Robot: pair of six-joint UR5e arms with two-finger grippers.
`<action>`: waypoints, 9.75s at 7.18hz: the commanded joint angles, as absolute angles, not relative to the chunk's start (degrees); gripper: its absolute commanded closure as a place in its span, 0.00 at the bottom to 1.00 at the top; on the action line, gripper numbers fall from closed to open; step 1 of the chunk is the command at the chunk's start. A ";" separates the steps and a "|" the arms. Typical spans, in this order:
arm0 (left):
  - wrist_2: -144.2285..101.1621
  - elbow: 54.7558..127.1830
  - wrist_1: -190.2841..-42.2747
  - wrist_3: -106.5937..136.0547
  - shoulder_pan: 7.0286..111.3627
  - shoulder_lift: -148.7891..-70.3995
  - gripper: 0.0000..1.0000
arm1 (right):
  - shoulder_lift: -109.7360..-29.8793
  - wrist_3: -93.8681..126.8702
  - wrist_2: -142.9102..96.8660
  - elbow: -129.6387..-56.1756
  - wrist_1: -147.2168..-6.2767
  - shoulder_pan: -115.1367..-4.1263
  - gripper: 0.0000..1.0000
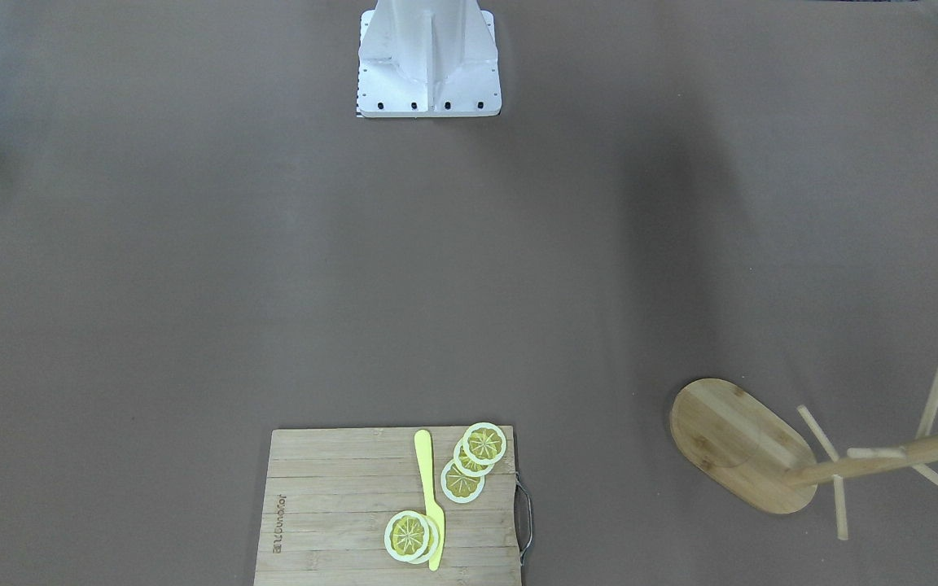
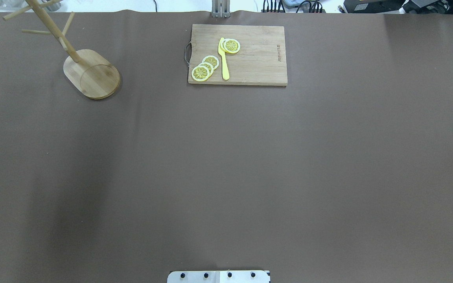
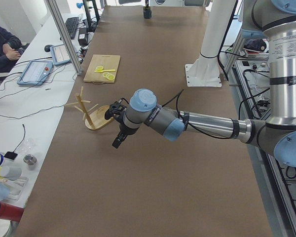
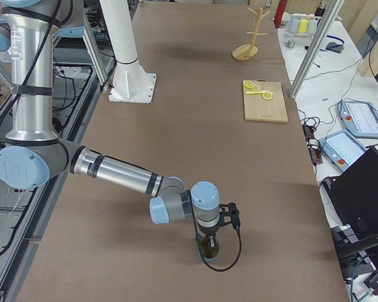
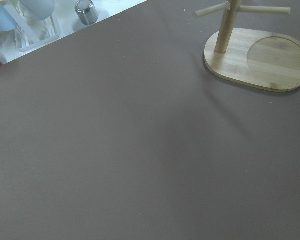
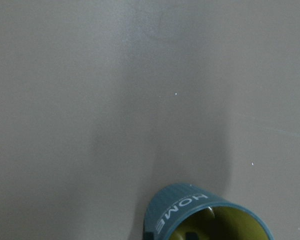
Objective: Hang cup on storage rack
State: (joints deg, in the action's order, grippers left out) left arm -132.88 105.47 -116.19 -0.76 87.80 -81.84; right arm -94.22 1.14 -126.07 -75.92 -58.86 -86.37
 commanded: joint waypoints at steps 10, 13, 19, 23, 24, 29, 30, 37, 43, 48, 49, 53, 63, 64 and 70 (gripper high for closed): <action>-132.71 105.12 -116.19 -0.26 87.71 -81.91 0.01 | -89.21 19.90 -127.79 -91.71 -67.82 -85.79 1.00; -132.71 105.12 -116.19 -0.18 87.71 -81.91 0.01 | -86.42 41.41 -127.80 -100.97 -71.98 -78.86 1.00; -132.71 104.42 -116.19 -0.18 87.71 -82.00 0.01 | -67.81 77.28 -112.70 -108.00 -93.55 -58.05 1.00; -132.71 104.15 -116.19 -0.18 87.71 -82.09 0.01 | -56.28 103.73 -103.04 -107.67 -103.67 -42.41 1.00; -132.71 104.06 -116.19 -0.18 87.71 -82.09 0.01 | -54.42 110.76 -99.44 -107.67 -106.06 -38.19 1.00; -132.72 104.24 -116.37 -0.26 87.80 -81.83 0.01 | -27.48 135.50 -98.88 -80.41 -116.46 -29.10 1.00; -132.71 104.06 -116.45 -0.26 87.72 -81.91 0.01 | -26.03 137.35 -99.14 -79.55 -116.37 -28.22 1.00; -132.71 103.97 -116.72 -0.44 87.80 -81.91 0.01 | -26.02 135.71 -99.67 -75.50 -111.44 -26.28 0.62; -133.42 104.59 -122.57 1.92 87.54 -80.87 0.01 | -42.57 103.25 -103.96 -95.82 -111.80 -37.94 0.00; -137.29 104.77 -151.32 26.43 75.52 -81.56 0.02 | -59.91 57.84 -115.65 -104.33 -111.27 -57.27 0.00; -137.02 104.85 -151.61 26.54 73.41 -82.43 0.02 | -62.73 48.61 -117.40 -104.24 -111.18 -61.05 0.00; -126.34 106.17 -151.70 31.88 60.60 -86.65 0.02 | -76.16 19.84 -123.57 -103.80 -104.36 -75.20 0.00; -86.84 97.24 -142.73 39.63 24.36 -107.72 0.03 | -87.71 -8.53 -129.02 -97.47 -100.46 -92.90 0.00; -86.84 94.77 -142.73 40.42 23.56 -110.19 0.03 | -87.71 -8.44 -129.02 -97.47 -100.46 -92.90 0.00; -86.84 88.69 -142.99 40.61 22.59 -116.54 0.38 | -87.45 -8.26 -128.94 -97.47 -100.46 -92.90 0.00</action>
State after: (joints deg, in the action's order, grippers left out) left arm -86.83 89.94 -142.74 40.60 22.61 -115.50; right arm -87.53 -8.34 -128.93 -97.47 -100.46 -92.90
